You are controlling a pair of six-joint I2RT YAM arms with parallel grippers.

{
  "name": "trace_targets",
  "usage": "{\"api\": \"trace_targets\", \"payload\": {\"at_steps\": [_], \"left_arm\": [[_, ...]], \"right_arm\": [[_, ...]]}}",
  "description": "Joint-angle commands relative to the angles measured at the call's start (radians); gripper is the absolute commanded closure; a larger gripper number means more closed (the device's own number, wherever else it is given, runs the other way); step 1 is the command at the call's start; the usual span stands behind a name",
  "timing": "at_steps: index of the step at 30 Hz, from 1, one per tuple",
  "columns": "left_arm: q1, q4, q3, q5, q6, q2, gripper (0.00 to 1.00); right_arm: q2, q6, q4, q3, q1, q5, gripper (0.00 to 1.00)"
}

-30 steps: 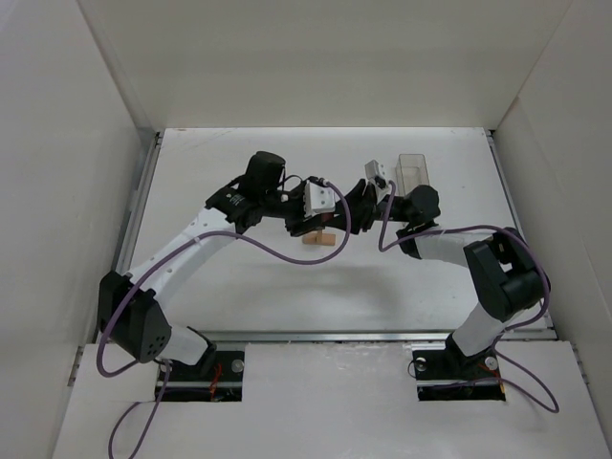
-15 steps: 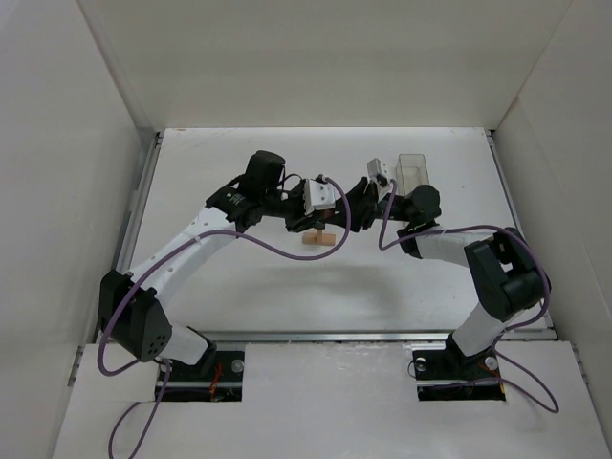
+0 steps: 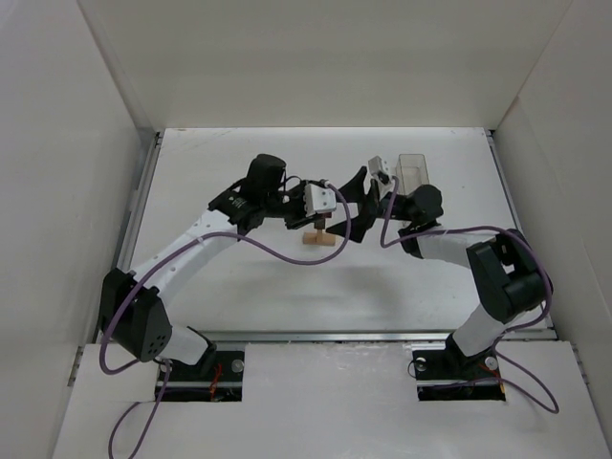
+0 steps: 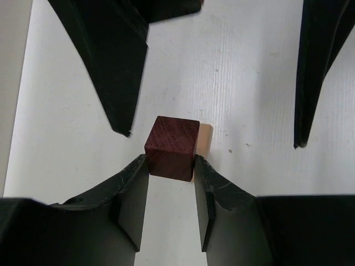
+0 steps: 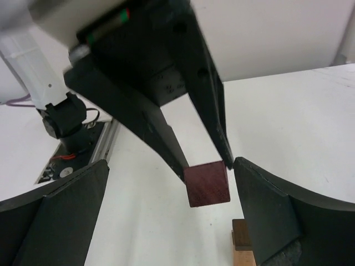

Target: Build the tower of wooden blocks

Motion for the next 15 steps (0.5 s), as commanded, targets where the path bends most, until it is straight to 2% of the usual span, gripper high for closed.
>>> {"api": "trace_targets", "payload": {"at_steps": [1,5,8,11,12,15], "left_arm": [[-0.003,0.045,-0.044,-0.038,0.088,-0.034,1.0],[-0.003,0.079,-0.082,-0.038,0.113,-0.034,1.0],[-0.003,0.122,-0.106,-0.038,0.113,-0.034,1.0],[0.007,0.157,-0.126,-0.038,0.102,-0.016,1.0],[0.016,0.166,-0.126,-0.038,0.102,-0.016,1.0],[0.016,0.154,-0.126,-0.014,0.115,0.004,1.0]], "right_arm": [[-0.067,0.013,0.389,0.017,-0.02,0.047,0.0],[-0.137,0.013,0.201,-0.006,-0.06,0.071,0.0],[-0.214,-0.055,0.06,-0.017,-0.069,0.102,0.0],[-0.317,-0.182,-0.28,0.013,-0.069,0.194,0.0],[-0.34,-0.234,-0.503,0.035,-0.069,0.211,0.0],[-0.412,-0.44,-0.758,0.093,-0.069,0.229,0.0]]}}
